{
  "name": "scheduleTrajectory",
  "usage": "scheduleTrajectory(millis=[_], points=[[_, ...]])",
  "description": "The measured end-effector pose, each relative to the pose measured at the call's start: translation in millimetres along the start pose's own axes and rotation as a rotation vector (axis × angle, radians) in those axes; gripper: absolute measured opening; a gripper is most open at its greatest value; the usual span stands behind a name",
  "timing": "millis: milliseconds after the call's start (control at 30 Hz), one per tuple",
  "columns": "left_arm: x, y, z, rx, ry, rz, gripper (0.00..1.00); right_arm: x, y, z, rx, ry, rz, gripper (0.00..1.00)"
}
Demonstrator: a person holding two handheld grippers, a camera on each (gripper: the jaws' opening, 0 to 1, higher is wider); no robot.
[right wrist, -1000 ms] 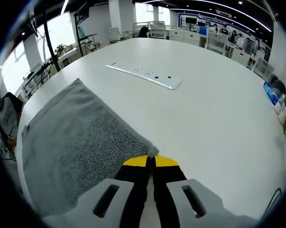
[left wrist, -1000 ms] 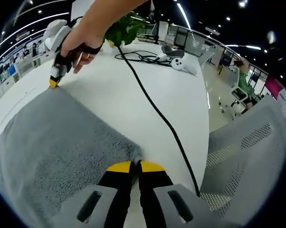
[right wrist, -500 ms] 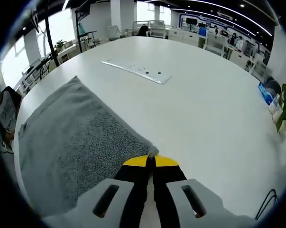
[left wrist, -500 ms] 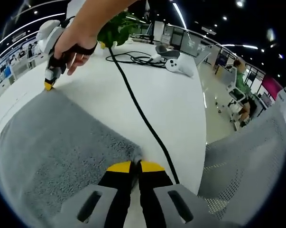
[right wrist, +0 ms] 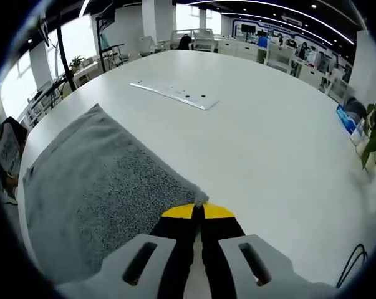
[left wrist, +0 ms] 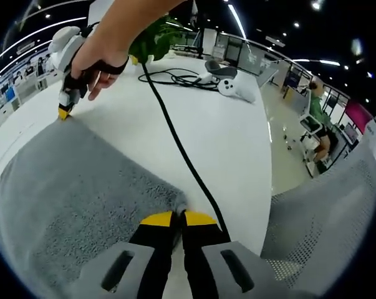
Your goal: Fold the towel on the table until its edges align and the towel forms a compact rectangular stack.
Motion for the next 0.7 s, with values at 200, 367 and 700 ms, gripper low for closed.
scheduleTrajectory(millis=[200, 367, 700], points=[[-3.6, 11.1, -7.0, 0.052, 0.028, -0.029, 0.04, 4.0, 2.0, -4.3, 0.001, -0.044, 0.012, 0.0], [-9.4, 21.8, -13.2, 0.09, 0.033, -0.054, 0.04, 3.8, 8.1, -8.7, 0.001, -0.064, 0.02, 0.0], [-19.4, 50.8, -19.5, 0.182, 0.052, -0.099, 0.04, -3.1, 24.7, -17.6, 0.001, -0.098, 0.047, 0.0]])
Point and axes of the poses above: the point that each gripper's makers call its tool centre point, and the gripper's own axes: y roughly backward along the fingers, x roughly to its right, z roughly out of its underside, the point moved 10 cm from there along y, roughly backward along the fingers, and after that the axes turned 7 degrees about -y, right-handed, at the moved point
